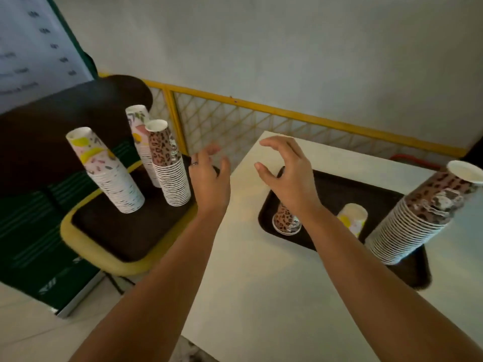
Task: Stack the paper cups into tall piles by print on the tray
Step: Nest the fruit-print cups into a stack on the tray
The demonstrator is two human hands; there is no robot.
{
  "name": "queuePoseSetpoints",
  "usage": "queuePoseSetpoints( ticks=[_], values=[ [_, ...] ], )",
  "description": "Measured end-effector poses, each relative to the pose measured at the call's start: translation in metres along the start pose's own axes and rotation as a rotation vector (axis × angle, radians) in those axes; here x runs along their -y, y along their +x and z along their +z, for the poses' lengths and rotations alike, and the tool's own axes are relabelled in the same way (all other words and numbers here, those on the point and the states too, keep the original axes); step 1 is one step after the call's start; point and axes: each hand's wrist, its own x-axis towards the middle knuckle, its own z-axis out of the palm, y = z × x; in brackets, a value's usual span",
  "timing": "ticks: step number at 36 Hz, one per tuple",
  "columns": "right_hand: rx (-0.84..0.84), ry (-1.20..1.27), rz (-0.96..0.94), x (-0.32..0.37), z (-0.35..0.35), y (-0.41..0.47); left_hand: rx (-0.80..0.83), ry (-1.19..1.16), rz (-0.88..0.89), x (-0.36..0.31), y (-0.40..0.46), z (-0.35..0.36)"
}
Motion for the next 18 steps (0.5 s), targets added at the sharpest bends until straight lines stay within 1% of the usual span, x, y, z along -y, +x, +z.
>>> queuePoseSetpoints(
  ticks=[2, 5, 10, 14, 18],
  values=[
    [0.037, 0.018, -0.005, 0.009, 0.028, 0.004, -0.021, 0.05, -0.039, 0.018, 0.009, -0.021],
    [0.089, 0.027, -0.01, 0.029, 0.078, 0.014, -0.08, 0.121, -0.143, 0.051, 0.03, -0.056],
    [0.159, 0.053, -0.024, 0.06, 0.148, 0.031, -0.167, 0.147, -0.225, 0.103, 0.065, -0.106],
    [0.218, 0.084, -0.03, 0.079, 0.2, 0.042, -0.244, 0.178, -0.324, 0.137, 0.092, -0.138],
    [0.283, 0.111, 0.0, 0.093, 0.244, 0.049, -0.225, 0.155, -0.319, 0.173, 0.118, -0.159]
  ],
)
